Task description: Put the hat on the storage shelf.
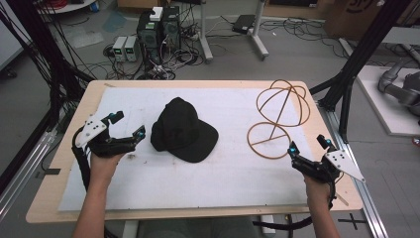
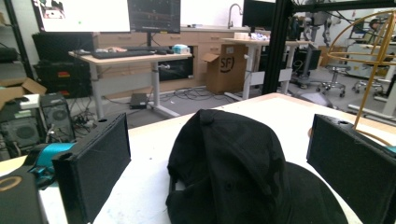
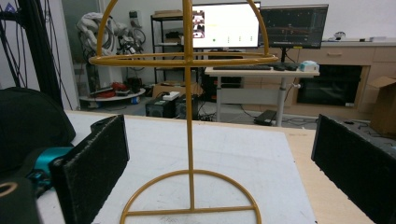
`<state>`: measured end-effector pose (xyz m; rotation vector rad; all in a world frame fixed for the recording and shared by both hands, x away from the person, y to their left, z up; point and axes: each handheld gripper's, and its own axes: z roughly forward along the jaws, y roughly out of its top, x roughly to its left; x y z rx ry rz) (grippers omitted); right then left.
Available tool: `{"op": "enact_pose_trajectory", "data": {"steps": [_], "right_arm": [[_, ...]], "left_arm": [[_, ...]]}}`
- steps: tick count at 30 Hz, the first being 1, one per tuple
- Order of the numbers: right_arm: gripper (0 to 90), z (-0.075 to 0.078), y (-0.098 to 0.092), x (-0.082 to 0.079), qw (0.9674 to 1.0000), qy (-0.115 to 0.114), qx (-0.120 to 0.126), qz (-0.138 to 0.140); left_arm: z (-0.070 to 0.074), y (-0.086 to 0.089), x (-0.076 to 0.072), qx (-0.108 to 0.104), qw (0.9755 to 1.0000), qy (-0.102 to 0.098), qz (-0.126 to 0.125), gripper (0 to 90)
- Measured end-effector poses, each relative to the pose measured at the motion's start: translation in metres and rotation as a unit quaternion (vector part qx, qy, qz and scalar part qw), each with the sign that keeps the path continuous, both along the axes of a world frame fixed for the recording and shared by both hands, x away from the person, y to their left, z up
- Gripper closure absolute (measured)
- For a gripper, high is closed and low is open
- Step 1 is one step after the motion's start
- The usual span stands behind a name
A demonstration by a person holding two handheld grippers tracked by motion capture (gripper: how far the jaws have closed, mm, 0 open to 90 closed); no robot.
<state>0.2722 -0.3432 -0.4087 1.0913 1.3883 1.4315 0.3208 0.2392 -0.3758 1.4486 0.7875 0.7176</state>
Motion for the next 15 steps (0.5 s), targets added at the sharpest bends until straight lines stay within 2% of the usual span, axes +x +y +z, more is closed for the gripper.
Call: {"op": "enact_pose_trajectory", "data": {"steps": [15], "right_arm": [[3.5, 0.0, 0.001, 0.001, 1.0, -0.002, -0.002, 0.003]], "left_arm": [[-0.012, -0.006, 0.024, -0.002, 0.9993, 0.035, -0.015, 8.3]]}}
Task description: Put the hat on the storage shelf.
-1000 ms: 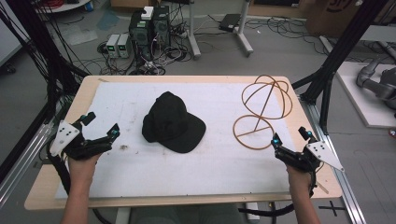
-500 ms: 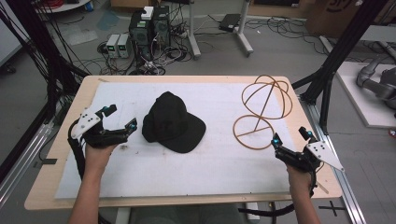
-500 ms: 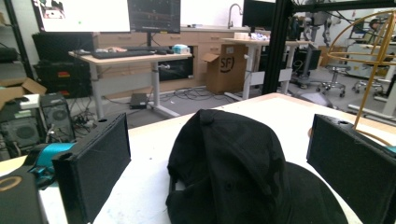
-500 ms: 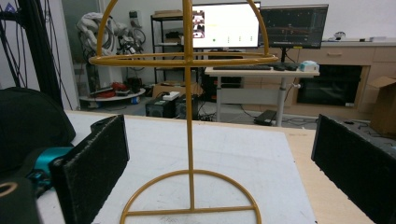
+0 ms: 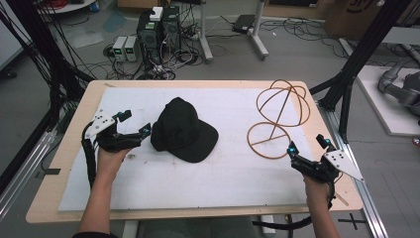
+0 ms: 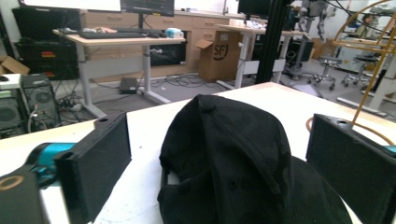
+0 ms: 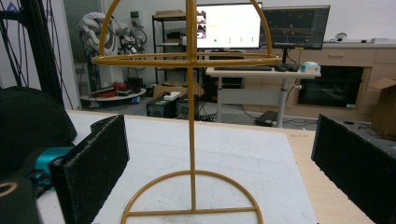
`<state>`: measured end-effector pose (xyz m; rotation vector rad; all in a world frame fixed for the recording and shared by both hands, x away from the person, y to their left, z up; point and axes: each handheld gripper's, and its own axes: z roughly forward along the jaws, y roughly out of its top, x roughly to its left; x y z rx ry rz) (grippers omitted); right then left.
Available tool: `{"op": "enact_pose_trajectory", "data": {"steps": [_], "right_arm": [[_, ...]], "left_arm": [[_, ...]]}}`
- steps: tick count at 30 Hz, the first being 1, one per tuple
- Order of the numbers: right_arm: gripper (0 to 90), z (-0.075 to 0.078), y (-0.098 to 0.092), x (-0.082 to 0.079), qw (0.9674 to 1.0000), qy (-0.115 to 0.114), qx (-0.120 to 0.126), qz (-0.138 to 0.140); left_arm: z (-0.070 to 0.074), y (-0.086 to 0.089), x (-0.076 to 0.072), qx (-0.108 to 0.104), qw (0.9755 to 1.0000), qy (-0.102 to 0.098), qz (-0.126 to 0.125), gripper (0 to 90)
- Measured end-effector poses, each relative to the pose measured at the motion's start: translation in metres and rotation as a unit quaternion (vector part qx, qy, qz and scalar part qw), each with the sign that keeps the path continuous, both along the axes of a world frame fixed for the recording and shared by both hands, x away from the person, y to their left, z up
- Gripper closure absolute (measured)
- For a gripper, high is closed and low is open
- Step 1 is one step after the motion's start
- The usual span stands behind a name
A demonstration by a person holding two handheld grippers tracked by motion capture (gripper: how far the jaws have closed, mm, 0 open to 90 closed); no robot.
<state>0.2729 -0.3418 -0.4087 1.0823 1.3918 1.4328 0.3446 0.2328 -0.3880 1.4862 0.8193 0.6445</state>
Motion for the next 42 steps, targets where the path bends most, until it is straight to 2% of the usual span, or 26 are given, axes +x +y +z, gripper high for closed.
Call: {"op": "enact_pose_trajectory", "data": {"steps": [3, 8, 14, 20, 30, 37, 42], "right_arm": [[3.5, 0.0, 0.0, 0.0, 1.0, 0.0, -0.001, -0.001], [3.5, 0.0, -0.001, 0.0, 1.0, 0.0, 0.0, -0.002], [3.5, -0.001, -0.001, 0.0, 1.0, 0.002, 0.001, -0.002], [3.5, -0.001, -0.001, 0.0, 1.0, 0.002, 0.0, -0.002], [3.5, -0.003, -0.002, 0.0, 1.0, 0.0, 0.0, -0.003], [3.5, -0.003, -0.003, 0.0, 1.0, 0.0, 0.002, -0.004], [3.5, -0.003, -0.003, 0.001, 1.0, 0.0, 0.003, -0.002]], "left_arm": [[-0.004, -0.003, 0.004, 0.011, 0.9999, 0.002, 0.002, 10.4], [-0.009, -0.009, 0.013, 0.01, 0.9999, 0.011, -0.001, 14.7], [-0.013, -0.014, 0.02, 0.007, 0.9997, 0.023, -0.01, 15.0], [-0.02, -0.018, 0.027, 0.015, 0.9992, 0.036, -0.011, 15.2], [-0.031, -0.029, 0.037, 0.014, 0.9977, 0.054, -0.038, 17.6], [-0.036, -0.031, 0.042, -0.003, 0.9961, 0.07, -0.055, 19.4], [-0.04, -0.032, 0.044, -0.013, 0.9937, 0.084, -0.073, 20.4]]}}
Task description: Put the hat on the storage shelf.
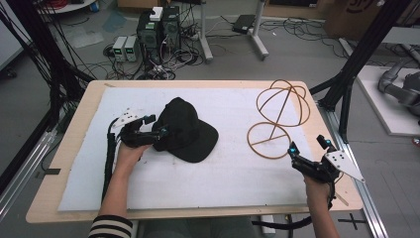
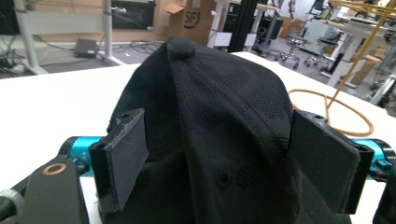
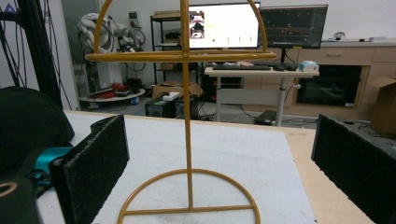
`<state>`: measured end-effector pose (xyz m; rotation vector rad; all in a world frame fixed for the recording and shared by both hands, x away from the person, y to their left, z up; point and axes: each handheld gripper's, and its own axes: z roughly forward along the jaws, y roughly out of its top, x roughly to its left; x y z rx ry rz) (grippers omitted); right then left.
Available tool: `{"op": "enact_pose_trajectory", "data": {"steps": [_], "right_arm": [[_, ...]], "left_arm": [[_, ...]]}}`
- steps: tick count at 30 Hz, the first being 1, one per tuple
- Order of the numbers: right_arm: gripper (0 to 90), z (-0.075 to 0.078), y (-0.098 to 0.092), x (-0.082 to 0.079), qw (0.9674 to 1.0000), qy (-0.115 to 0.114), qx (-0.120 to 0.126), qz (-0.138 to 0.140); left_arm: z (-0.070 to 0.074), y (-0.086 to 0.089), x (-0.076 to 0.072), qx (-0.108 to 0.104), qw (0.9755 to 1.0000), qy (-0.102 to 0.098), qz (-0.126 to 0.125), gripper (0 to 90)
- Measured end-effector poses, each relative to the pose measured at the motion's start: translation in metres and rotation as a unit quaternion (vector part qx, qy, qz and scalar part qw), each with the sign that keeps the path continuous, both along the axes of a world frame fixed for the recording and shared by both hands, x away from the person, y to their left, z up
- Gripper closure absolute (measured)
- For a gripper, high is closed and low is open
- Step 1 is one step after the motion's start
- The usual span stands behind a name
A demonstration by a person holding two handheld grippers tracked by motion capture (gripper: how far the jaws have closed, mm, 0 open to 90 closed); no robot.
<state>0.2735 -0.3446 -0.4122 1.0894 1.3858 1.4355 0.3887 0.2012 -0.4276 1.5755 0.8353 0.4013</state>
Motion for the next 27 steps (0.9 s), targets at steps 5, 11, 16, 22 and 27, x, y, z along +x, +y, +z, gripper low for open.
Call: {"op": "enact_pose_trajectory", "data": {"steps": [5, 11, 16, 22, 27], "right_arm": [[3.5, 0.0002, -0.0001, 0.0002, 1.0, -0.001, -0.001, 0.0], [3.5, -0.0005, -0.0003, 0.0, 1.0, 0.002, 0.001, -0.001], [3.5, -0.0009, -0.0006, 0.0003, 1.0, 0.002, 0.0, -0.002], [3.5, -0.0011, -0.0007, 0.0004, 1.0, 0.002, -0.001, -0.004], [3.5, -0.0013, -0.0002, 0.0003, 1.0, 0.002, -0.002, -0.003]], "left_arm": [[-0.0044, -0.0033, 0.0024, -0.006, 0.9997, 0.016, -0.017, 20.0], [-0.0057, -0.0068, 0.0023, -0.009, 0.9993, 0.017, -0.032, 25.5], [-0.0043, -0.0055, 0.0014, -0.016, 0.9988, 0.017, -0.042, 38.0], [-0.003, -0.0043, 0.0008, -0.018, 0.9989, 0.026, -0.035, 52.1], [-0.0012, -0.0049, -0.0012, -0.009, 0.9992, 0.023, -0.031, 64.3]]}}
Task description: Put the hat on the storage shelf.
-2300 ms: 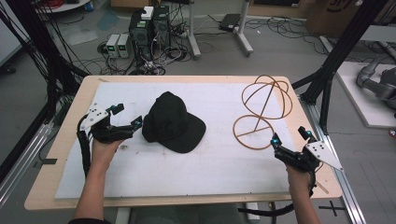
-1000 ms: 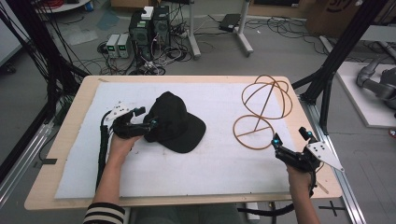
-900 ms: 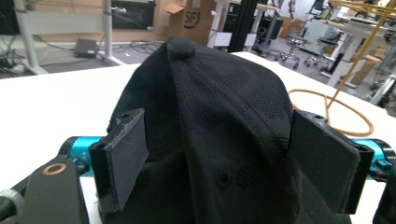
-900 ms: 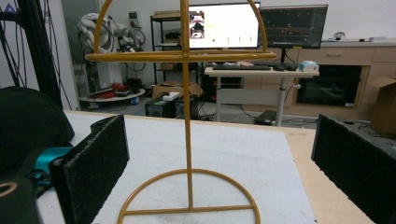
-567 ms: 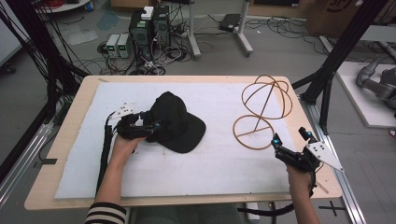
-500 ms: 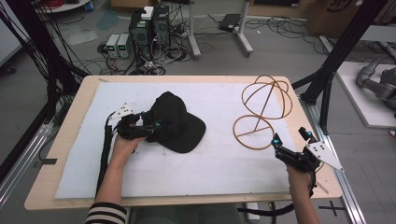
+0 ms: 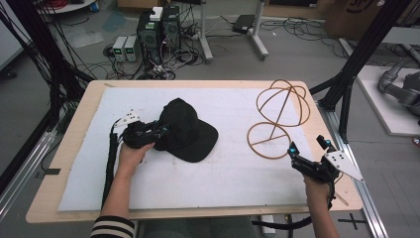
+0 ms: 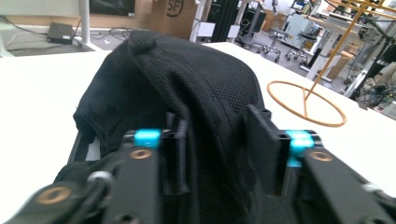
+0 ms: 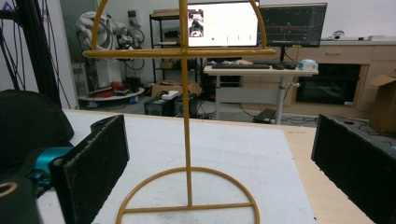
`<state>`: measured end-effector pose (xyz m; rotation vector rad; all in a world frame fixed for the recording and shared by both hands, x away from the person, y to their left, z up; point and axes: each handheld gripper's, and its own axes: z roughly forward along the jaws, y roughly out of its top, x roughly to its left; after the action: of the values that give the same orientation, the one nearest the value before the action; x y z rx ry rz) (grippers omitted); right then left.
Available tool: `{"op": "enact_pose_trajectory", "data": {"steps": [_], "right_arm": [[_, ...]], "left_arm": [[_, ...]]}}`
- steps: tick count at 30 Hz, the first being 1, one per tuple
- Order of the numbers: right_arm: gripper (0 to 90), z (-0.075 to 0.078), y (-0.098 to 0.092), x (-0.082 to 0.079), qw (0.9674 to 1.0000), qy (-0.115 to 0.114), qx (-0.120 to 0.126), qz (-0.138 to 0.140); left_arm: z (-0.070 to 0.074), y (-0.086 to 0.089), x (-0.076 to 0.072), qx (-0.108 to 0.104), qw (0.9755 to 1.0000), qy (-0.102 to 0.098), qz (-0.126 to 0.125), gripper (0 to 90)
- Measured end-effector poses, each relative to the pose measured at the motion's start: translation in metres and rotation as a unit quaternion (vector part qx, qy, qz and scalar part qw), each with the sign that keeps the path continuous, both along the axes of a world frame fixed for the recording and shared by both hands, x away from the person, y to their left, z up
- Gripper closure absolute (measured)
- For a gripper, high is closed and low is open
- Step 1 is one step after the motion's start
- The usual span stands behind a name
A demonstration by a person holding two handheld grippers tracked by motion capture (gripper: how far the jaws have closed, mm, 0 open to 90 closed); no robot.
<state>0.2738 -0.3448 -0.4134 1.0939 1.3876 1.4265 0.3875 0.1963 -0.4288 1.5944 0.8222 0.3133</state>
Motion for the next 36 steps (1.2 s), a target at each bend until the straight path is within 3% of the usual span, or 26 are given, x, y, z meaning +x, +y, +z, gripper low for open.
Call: {"op": "enact_pose_trajectory", "data": {"steps": [5, 12, 17, 25, 33, 36], "right_arm": [[3.5, 0.0, 0.0, 0.0, 1.0, 0.001, 0.0, -0.001], [3.5, -0.001, 0.0, 0.0, 1.0, 0.002, 0.001, -0.001], [3.5, 0.0, 0.0, 0.0, 1.0, 0.0, 0.0, -0.001], [3.5, -0.001, 0.0, 0.0, 1.0, 0.002, 0.001, -0.001], [3.5, -0.001, 0.001, 0.0, 1.0, 0.001, 0.0, 0.0], [3.5, -0.001, 0.002, 0.0, 1.0, 0.003, 0.001, 0.0]], "left_arm": [[0.002, 0.0, -0.001, 0.0, 1.0, -0.002, 0.004, 77.7], [0.006, -0.002, -0.004, 0.002, 0.9998, -0.018, 0.007, 83.1], [0.01, -0.002, -0.007, 0.01, 0.999, -0.037, 0.022, 84.4], [0.019, 0.0, -0.013, 0.006, 0.9967, -0.071, 0.039, 84.9], [0.034, 0.0, -0.018, -0.011, 0.9941, -0.095, 0.051, 85.0], [0.047, -0.002, -0.02, -0.027, 0.9922, -0.113, 0.046, 85.0]]}}
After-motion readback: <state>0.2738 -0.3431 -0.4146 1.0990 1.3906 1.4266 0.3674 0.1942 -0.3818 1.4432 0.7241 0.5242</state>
